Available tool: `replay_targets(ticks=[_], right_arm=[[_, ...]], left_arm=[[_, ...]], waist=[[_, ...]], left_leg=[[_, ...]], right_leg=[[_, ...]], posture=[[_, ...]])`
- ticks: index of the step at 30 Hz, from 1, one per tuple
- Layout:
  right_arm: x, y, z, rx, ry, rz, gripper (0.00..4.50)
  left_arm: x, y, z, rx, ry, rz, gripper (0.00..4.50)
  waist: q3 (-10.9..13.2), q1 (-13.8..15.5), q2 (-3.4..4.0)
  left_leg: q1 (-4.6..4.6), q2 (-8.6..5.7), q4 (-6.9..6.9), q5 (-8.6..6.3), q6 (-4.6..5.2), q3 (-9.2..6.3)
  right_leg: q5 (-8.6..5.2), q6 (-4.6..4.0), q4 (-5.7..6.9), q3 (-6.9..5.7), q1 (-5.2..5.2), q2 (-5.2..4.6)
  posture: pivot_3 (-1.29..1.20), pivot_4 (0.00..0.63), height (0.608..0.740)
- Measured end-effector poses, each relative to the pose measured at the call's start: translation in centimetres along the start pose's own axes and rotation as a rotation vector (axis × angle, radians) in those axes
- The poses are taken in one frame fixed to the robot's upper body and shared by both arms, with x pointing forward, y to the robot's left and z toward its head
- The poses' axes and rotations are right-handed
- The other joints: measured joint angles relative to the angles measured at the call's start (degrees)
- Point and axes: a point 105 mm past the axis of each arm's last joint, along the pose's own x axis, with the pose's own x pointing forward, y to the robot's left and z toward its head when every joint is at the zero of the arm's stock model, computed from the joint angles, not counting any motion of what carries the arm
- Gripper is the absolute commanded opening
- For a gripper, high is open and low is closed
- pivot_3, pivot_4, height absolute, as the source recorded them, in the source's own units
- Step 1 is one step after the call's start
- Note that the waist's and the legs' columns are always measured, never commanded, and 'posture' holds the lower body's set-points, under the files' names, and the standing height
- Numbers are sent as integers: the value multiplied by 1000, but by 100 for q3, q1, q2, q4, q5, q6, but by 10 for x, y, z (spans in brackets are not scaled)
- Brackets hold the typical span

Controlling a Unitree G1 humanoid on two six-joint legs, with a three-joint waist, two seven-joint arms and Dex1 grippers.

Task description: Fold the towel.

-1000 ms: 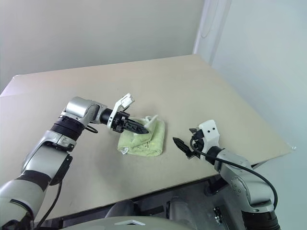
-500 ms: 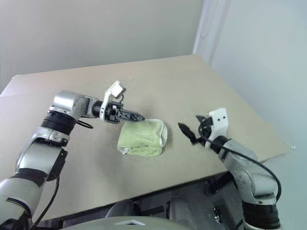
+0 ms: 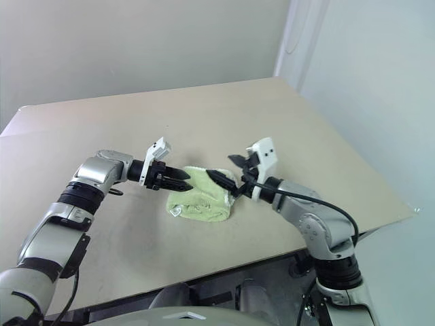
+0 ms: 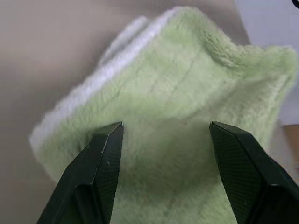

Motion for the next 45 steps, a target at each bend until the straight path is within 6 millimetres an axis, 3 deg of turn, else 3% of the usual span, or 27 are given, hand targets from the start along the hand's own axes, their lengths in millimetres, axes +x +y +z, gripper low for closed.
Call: replay_targets(ticks=[4,12,21,25,28,33,40,42,45], right_arm=[[12,0,-26,7,99,7,4500],[14,-10,-72,3,252,-51,4500],[18,-6,-88,-181,337,-64,4500],[16,-8,-88,-213,342,-64,4500],[14,-10,-81,-183,311,-62,4500],[6,-12,-47,-134,173,-56,4500],[-3,10,-9,-165,43,47,4500],[-8,20,-9,-214,83,106,4500],[-10,30,-26,-248,186,178,4500]], left_arm=[[3,-3,-9,41,15,-19,3108],[4,-5,-15,117,41,-41,3108],[7,-2,-24,152,64,-42,3108],[7,-5,-24,132,63,-66,3108],[2,-10,-9,76,-7,-90,3108],[-13,-9,18,-21,-117,-86,3108],[-35,0,21,-66,-142,-22,3108],[-40,5,24,-69,-145,11,3108],[-44,11,19,-85,-146,48,3108]], waist=[[-1,-6,1],[-2,-3,-2],[-13,-6,-9],[-12,-11,-8],[-9,-11,-7],[-7,-15,-6],[-3,-25,-1],[-3,-20,-1],[-3,-18,-1]], left_leg=[[4,-4,-3,0,0,-2],[7,-5,2,0,0,-4],[38,-3,1,0,0,-6],[88,17,-6,-1,-1,-7],[86,19,-6,-1,-1,-8],[85,23,-9,-1,-1,-9],[87,33,-14,-1,-1,-8],[87,32,-14,-1,-1,-6],[86,31,-14,-2,-2,-6]], right_leg=[[0,0,6,-1,-1,14],[0,0,9,0,3,17],[-1,1,9,0,34,22],[-10,12,-7,-2,84,21],[-11,14,-12,-4,85,21],[-11,14,-11,-4,81,29],[-11,11,-11,-4,77,36],[-11,12,-14,-5,78,31],[-11,12,-19,-6,78,27]], posture=[[0,0,740],[0,0,740],[0,0,740],[0,0,740],[0,0,740],[0,0,740],[0,0,740],[0,0,740],[0,0,740]])
